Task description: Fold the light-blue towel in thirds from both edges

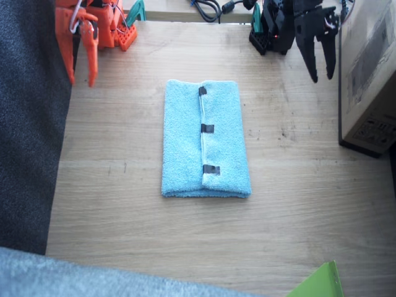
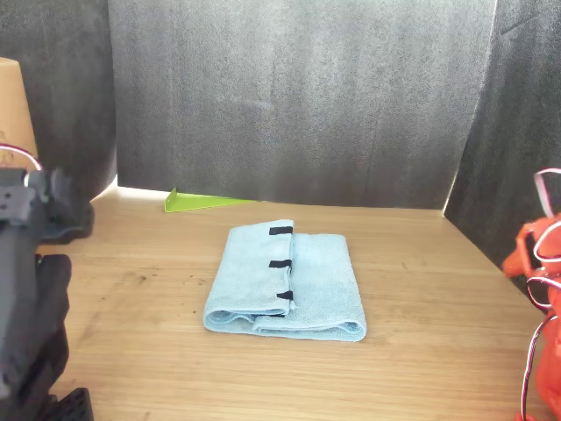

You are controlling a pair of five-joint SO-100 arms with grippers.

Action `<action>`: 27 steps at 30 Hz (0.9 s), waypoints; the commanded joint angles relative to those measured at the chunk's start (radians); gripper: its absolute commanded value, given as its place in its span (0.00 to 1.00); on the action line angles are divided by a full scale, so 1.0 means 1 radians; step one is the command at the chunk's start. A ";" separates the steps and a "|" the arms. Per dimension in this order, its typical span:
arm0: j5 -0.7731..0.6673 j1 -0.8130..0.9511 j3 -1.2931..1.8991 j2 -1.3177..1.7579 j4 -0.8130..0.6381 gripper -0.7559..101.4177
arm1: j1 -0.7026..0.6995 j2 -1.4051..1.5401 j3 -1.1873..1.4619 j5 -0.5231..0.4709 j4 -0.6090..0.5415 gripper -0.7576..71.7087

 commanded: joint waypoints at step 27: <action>0.038 -0.015 0.021 0.008 0.000 0.00 | -0.003 0.006 0.008 0.103 0.011 0.01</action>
